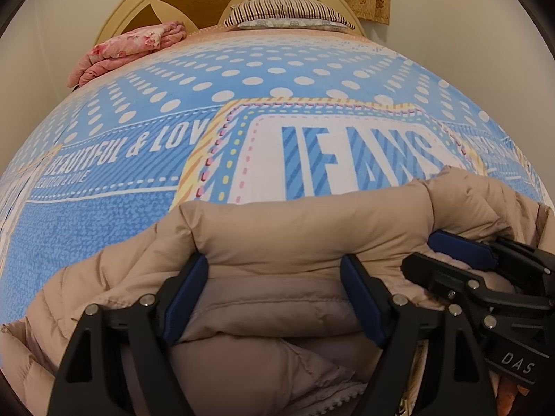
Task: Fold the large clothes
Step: 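Press the folded hem down onto the jacket with both tools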
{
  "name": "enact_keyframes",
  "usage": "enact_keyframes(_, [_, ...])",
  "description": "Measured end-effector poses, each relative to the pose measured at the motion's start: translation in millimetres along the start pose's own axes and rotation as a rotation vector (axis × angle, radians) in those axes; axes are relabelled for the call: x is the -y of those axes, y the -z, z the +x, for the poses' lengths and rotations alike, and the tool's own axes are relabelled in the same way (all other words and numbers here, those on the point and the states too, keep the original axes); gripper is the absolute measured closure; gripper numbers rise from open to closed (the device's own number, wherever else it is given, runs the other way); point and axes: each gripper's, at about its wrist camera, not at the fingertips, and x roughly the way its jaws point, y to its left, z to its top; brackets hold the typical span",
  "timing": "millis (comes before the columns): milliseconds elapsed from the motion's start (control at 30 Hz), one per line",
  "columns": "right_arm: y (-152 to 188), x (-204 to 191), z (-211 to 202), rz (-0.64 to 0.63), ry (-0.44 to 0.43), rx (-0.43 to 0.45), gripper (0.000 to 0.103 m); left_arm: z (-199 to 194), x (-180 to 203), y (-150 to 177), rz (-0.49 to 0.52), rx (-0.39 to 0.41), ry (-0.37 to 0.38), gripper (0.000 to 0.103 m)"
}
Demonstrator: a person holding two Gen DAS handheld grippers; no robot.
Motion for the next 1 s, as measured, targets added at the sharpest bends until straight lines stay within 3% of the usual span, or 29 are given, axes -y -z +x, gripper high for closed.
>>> enact_keyframes(1000, [-2.2,1.1,4.6,0.011,-0.005,-0.009,0.064,3.8,2.5,-0.4,0.018,-0.002,-0.019,0.018])
